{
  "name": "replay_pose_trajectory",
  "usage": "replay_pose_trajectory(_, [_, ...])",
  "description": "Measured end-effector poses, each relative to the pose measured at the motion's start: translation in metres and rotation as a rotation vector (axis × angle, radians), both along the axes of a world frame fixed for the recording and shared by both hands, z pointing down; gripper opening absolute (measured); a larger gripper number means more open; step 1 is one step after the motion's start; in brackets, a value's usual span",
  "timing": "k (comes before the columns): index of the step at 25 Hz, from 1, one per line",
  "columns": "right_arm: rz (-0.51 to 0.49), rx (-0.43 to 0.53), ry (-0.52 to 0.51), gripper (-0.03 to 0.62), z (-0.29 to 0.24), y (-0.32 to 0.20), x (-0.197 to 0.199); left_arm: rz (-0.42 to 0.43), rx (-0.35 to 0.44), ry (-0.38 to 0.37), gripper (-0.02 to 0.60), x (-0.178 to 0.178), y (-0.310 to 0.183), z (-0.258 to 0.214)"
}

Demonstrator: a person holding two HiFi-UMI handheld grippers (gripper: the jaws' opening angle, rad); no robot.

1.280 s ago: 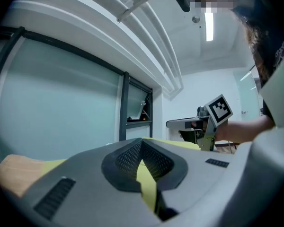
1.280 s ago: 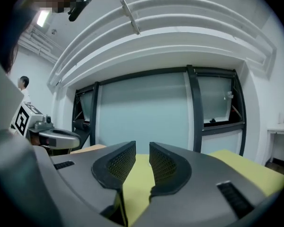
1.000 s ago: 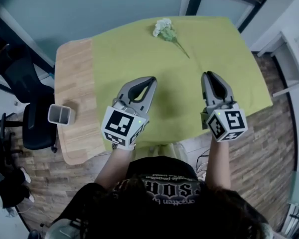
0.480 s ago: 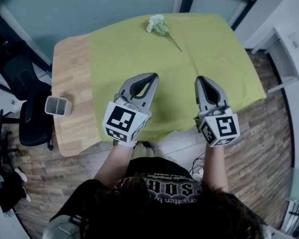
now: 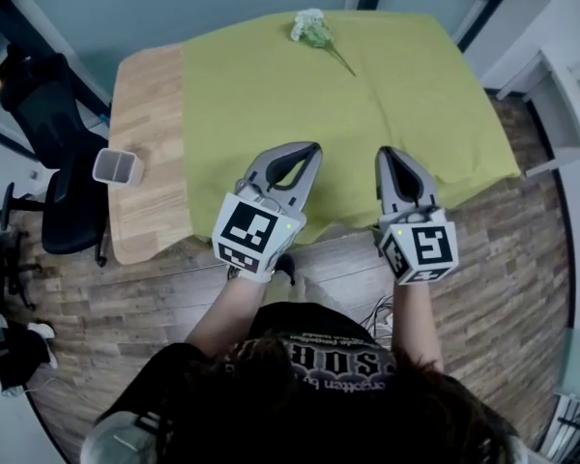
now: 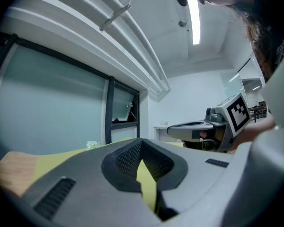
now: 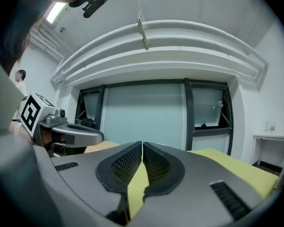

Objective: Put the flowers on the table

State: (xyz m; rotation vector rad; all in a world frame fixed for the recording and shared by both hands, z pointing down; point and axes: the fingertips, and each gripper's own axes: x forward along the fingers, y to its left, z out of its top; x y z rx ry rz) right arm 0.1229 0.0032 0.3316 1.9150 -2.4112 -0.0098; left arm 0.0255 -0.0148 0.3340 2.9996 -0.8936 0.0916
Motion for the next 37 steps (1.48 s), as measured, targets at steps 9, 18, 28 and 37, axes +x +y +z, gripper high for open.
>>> replay_pose_trajectory(9, [-0.020, -0.014, -0.027, 0.031, 0.006, 0.047, -0.003, -0.018, 0.023, -0.018, -0.003, -0.004, 0.045, -0.005])
replay_pose_trajectory(18, [-0.014, -0.013, -0.031, 0.029, 0.005, 0.075, -0.004, -0.021, 0.035, -0.018, -0.003, -0.002, 0.071, -0.006])
replay_pose_trajectory(28, [0.001, -0.011, -0.024, 0.029, 0.002, 0.086, -0.002, -0.025, 0.040, -0.007, -0.003, -0.004, 0.081, -0.009])
replay_pose_trajectory(37, [0.003, -0.013, -0.026, 0.029, 0.002, 0.084, -0.005, -0.031, 0.039, -0.005, -0.003, -0.010, 0.077, -0.009])
